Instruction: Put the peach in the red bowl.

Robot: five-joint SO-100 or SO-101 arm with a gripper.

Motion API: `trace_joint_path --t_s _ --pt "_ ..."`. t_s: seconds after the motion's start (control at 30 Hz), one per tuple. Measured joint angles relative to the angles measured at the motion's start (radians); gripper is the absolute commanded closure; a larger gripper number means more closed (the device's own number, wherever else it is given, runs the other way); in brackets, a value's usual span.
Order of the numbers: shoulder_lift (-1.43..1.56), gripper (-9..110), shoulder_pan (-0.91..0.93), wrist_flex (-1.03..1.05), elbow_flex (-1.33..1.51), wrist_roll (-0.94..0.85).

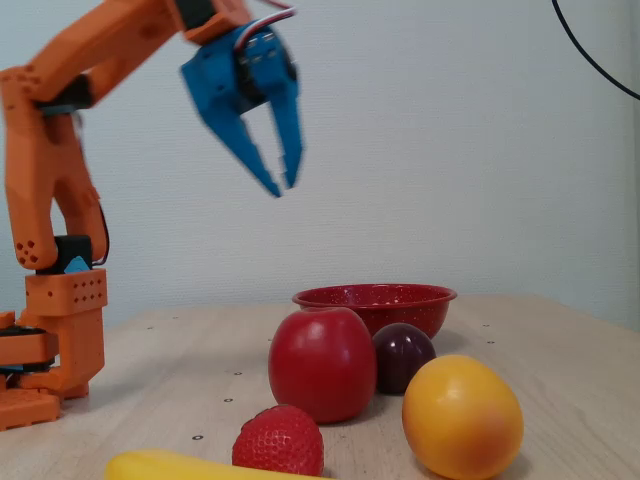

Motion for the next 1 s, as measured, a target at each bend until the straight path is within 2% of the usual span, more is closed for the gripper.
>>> trace_joint_path --t_s 0.23,0.37,0.53,1.0 --pt "-0.31 69 -0.074 0.018 -0.397 0.101" --pt "-0.434 54 -0.107 0.021 -0.433 0.166" --pt "-0.581 43 -0.107 0.023 -0.445 0.227" --pt "-0.864 41 -0.152 0.018 -0.558 0.249"
